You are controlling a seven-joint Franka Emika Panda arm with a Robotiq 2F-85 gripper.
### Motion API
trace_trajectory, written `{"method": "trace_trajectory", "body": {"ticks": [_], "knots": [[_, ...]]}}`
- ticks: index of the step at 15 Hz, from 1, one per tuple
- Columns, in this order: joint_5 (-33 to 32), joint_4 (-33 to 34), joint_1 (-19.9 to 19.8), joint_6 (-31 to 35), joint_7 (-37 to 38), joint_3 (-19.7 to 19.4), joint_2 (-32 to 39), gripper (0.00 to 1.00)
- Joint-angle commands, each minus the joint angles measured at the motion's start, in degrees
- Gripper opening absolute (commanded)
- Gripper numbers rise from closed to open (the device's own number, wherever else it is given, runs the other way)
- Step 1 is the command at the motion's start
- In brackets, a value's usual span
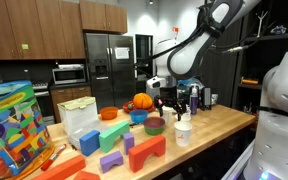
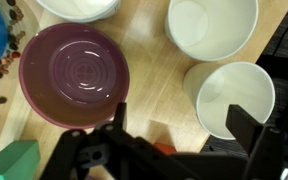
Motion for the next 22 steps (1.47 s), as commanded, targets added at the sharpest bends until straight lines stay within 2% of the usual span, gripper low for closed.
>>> {"method": "trace_trajectory", "body": {"ticks": [1, 7, 14, 15, 16, 18, 22], "knots": [[0.6, 0.0, -0.5, 1.7, -3.5, -1.2, 1.4, 1.0], [3.8, 0.0, -0.6, 2.9, -9.2, -3.1, 3.9, 1.0], [7.2, 0.1, -1.6, 3.3, -13.7, -2.9, 6.2, 1.0], [7.4, 0.1, -1.7, 3.3, -14.0, -2.9, 6.4, 0.75], [7.5, 0.1, -1.9, 3.4, -14.4, -2.8, 6.6, 0.74], [7.8, 0.1, -2.2, 3.6, -15.0, -2.8, 6.9, 0.61], [7.8, 0.1, -2.7, 3.9, -15.8, -2.7, 7.2, 0.28]]}}
